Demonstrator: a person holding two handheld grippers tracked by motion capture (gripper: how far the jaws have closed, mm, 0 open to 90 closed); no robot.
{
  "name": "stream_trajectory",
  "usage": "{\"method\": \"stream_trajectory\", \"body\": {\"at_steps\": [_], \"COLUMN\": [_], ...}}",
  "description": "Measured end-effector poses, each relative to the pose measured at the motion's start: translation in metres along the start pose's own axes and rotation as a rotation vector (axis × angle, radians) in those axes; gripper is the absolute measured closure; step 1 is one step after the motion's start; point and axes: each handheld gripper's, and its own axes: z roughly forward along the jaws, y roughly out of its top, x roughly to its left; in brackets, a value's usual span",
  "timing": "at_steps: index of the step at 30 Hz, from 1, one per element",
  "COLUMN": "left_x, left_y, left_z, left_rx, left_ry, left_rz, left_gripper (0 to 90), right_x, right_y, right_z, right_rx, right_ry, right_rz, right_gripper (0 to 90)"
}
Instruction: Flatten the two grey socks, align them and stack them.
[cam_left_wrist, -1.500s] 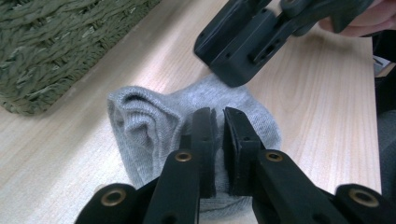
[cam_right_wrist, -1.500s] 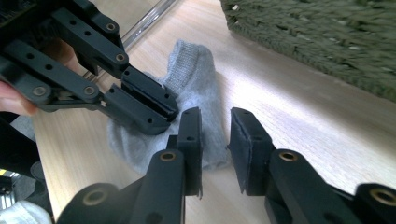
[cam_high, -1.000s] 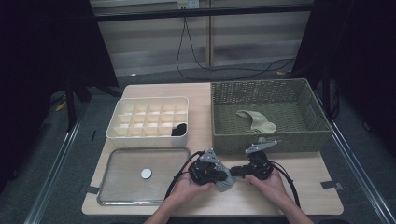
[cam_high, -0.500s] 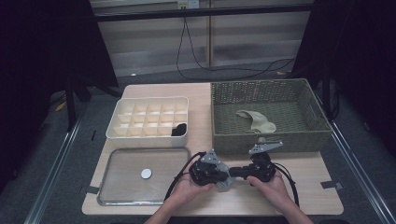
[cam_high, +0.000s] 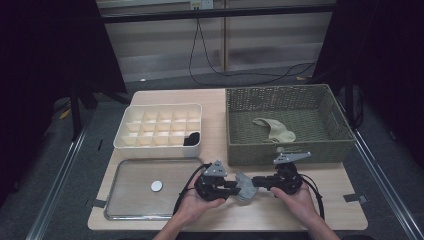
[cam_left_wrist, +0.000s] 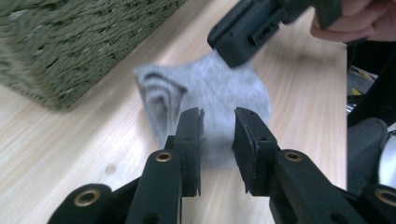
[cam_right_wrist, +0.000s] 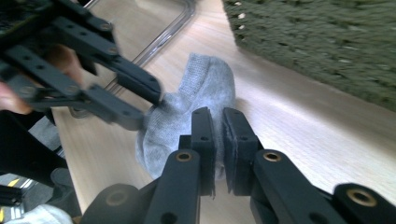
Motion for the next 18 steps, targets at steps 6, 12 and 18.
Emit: {"method": "stream_trajectory", "body": {"at_steps": [6,12,18], "left_x": [-0.002,0.000,0.001], "left_y": [-0.007,-0.005,-0.005], "left_z": [-0.001,0.013,0.015], "left_rx": [0.016,0.031,0.037], "left_ry": [-0.023,-0.026,-0.018], "left_rz": [-0.009,-0.020,-0.019], "left_gripper": [75.3,76.1,76.1], "right_x": [-0.004,0.002,0.010], "right_y": [-0.001,0.000,0.000], "right_z": [-0.004,-0.003,-0.001], "right_rx": [-0.009,-0.005,-0.026], "right_ry": [-0.033,-0.034,-0.032], "right_rz": [0.009,-0.020,-0.063], "right_gripper": [84.1,83.9,83.6]}}
